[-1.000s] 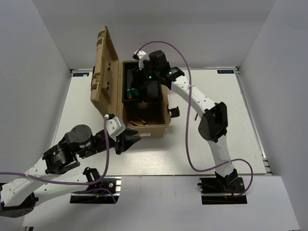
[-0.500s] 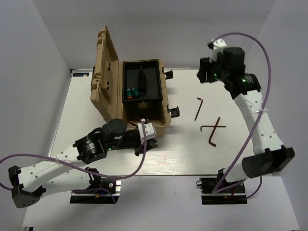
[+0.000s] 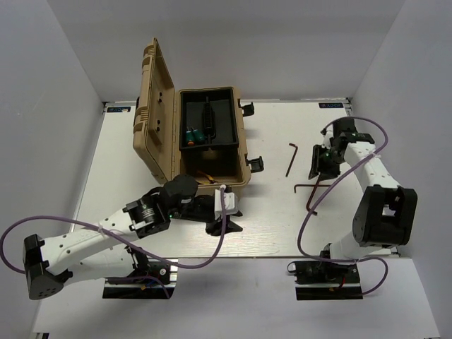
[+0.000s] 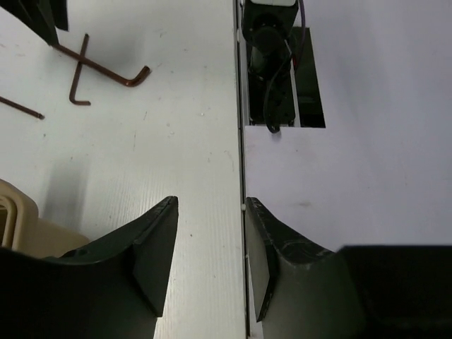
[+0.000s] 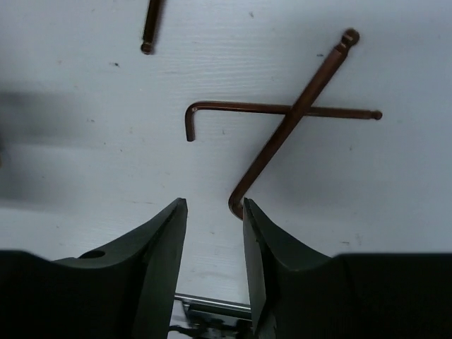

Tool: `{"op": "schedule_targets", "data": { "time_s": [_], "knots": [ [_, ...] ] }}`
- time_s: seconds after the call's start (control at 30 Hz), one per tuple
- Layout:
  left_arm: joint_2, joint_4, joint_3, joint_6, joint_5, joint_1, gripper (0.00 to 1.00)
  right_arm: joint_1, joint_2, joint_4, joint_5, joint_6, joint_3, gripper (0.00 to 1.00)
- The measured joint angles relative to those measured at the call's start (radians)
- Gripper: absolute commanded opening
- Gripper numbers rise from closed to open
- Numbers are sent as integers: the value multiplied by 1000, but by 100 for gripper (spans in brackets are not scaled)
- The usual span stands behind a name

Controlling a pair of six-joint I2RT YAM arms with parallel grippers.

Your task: Sort the tools into containers

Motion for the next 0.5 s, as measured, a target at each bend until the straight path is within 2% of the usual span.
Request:
{"op": "schedule_targets", "data": {
  "time_s": [0.2, 0.5],
  "knots": [
    [-83, 23, -23, 7, 18, 0, 54, -82, 45, 8, -11, 33, -12, 43],
    [-61, 29, -26, 10, 48, 0, 54, -76, 155, 63, 20, 47, -105, 40]
  ]
}}
